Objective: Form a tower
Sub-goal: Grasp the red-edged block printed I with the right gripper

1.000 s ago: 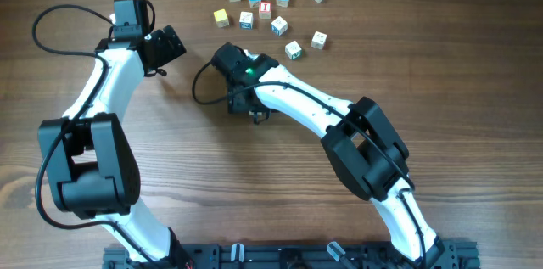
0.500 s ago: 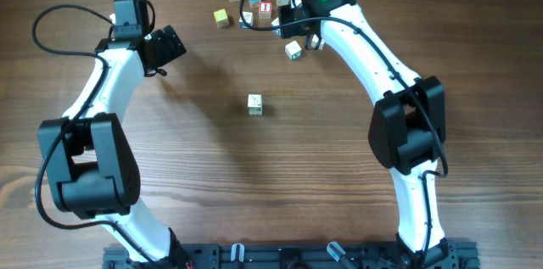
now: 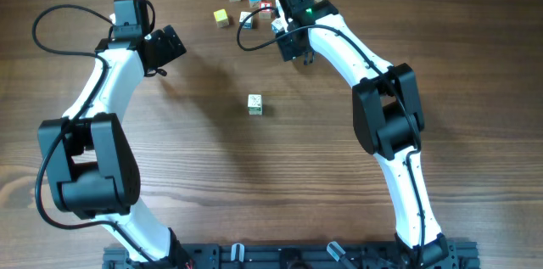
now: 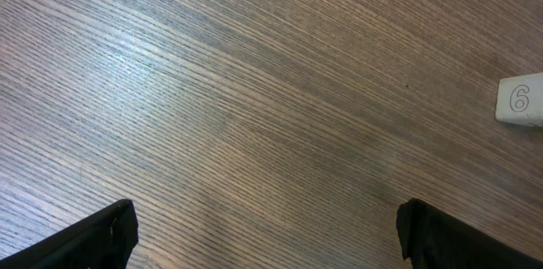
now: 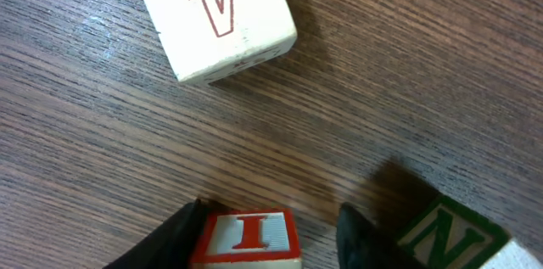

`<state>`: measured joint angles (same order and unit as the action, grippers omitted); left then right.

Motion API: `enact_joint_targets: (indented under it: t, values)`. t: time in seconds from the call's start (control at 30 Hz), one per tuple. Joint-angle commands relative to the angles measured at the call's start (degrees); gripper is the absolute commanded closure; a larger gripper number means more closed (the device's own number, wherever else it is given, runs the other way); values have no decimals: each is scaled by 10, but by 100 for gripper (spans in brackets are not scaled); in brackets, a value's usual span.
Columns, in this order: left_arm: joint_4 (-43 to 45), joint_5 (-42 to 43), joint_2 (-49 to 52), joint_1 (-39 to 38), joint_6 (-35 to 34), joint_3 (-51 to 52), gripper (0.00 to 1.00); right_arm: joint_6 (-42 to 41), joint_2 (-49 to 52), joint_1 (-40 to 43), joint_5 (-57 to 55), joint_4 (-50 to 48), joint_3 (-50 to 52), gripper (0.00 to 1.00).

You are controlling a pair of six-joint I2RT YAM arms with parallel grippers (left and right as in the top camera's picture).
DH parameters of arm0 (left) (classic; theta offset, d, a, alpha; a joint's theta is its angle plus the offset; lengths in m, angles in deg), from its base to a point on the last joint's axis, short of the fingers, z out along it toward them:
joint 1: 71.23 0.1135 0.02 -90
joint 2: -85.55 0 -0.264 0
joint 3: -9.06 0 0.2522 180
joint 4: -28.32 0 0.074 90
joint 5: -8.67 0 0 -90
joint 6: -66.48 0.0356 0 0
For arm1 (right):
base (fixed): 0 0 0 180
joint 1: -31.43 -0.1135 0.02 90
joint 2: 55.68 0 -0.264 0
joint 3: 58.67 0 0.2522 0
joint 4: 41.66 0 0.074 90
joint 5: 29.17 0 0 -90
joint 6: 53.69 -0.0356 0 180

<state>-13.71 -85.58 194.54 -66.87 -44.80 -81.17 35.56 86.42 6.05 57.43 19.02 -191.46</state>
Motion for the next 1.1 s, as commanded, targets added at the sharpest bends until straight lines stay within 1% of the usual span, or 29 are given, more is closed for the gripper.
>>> enact_joint_targets:
  t: [0.0,0.03,0.1,0.17,0.3,0.37,0.43,0.57,0.63,0.73,0.77,0.8,0.83,0.87,1.03,1.07]
  values:
    - [0,-3,5,1,3,-6,0,-11,5,-3,9,6,-5,48]
    - [0,-3,5,1,3,-6,0,-9,5,-3,9,2,-5,46]
    - [0,-3,5,1,3,-6,0,-9,4,-3,9,2,-6,46]
    - [0,-3,5,1,3,-6,0,-7,-5,-3,8,0,-7,43]
    - [0,-3,5,1,3,-6,0,-7,-32,-3,8,0,-7,43]
    - [0,-3,5,1,3,-6,0,-7,-36,-3,9,3,-7,46]
    - [0,-3,5,1,3,-6,0,-8,-36,-3,9,11,-6,51]
    - [0,-3,5,1,3,-6,0,-8,-36,-3,9,17,-6,53]
    - [0,-3,5,1,3,-6,0,-8,-36,-3,9,36,-6,60]
    - [0,-3,5,1,3,-6,0,-8,-36,-3,9,41,-6,66]
    - [0,-3,5,1,3,-6,0,-8,-36,-3,9,41,-7,66]
    - [0,-3,5,1,3,-6,0,-8,-36,-3,9,43,-7,63]
    - [0,-3,5,1,3,-6,0,-8,-36,-3,9,44,-7,57]
    - [0,-3,5,1,3,-6,0,-8,-36,-3,9,43,-7,55]
    - [0,-3,5,1,3,-6,0,-8,-42,-3,5,37,-7,55]
    - [0,-3,5,1,3,-6,0,-7,-45,-3,-1,35,-7,57]
